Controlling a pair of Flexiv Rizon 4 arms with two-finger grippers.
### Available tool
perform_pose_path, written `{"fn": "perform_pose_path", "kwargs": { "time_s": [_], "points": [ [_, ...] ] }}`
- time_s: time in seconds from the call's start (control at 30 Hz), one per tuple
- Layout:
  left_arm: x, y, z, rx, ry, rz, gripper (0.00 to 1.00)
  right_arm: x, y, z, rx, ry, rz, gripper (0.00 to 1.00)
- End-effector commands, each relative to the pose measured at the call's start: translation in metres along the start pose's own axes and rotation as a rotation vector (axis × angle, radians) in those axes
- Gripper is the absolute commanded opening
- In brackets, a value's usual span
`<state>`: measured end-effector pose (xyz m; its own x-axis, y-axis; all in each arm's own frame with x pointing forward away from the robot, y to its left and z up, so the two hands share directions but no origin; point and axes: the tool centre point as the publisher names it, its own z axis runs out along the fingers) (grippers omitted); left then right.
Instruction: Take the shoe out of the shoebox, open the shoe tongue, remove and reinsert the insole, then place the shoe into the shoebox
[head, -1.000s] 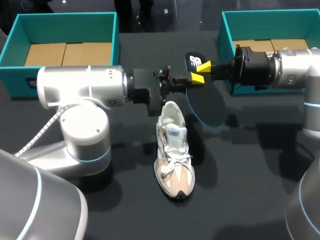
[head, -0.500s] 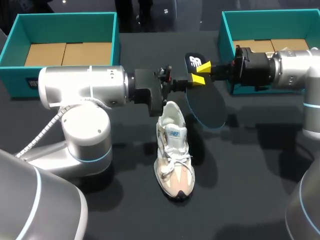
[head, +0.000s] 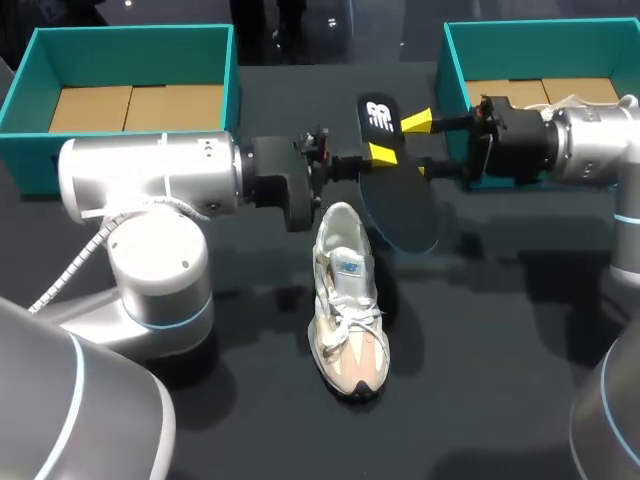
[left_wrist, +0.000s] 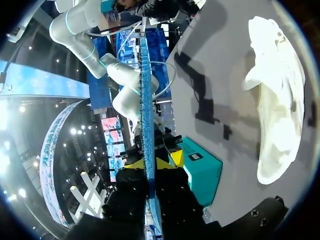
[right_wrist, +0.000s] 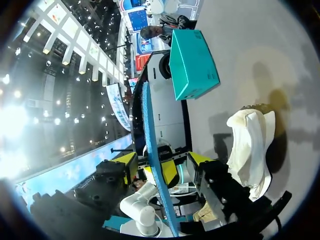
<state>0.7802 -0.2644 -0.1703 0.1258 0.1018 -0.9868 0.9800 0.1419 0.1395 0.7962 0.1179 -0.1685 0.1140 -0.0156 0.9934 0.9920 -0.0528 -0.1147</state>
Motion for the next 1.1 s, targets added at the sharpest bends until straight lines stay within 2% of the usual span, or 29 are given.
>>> {"fn": "perform_pose_path", "kwargs": {
  "time_s": [0.03,0.47,0.7,0.93,1.1],
  "points": [
    [-0.004,-0.003,-0.03,0.003,0.019,-0.02,0.0,0.0,-0.01,-0.014,-0.003,-0.004,-0.001,1.0],
    [-0.007,-0.008,-0.078,-0.018,0.072,-0.091,0.0,-0.003,-0.027,-0.032,0.019,-0.014,-0.066,1.0],
    [-0.01,-0.015,-0.088,-0.009,0.08,-0.123,0.0,-0.004,-0.028,-0.032,0.018,-0.014,-0.066,1.0],
    [-0.01,-0.032,-0.096,0.013,0.118,-0.313,0.0,-0.004,-0.028,-0.032,0.018,-0.014,-0.066,1.0],
    [-0.014,-0.039,-0.098,-0.008,0.165,-0.464,0.0,-0.004,-0.028,-0.032,0.018,-0.014,-0.066,1.0]
  ]
}}
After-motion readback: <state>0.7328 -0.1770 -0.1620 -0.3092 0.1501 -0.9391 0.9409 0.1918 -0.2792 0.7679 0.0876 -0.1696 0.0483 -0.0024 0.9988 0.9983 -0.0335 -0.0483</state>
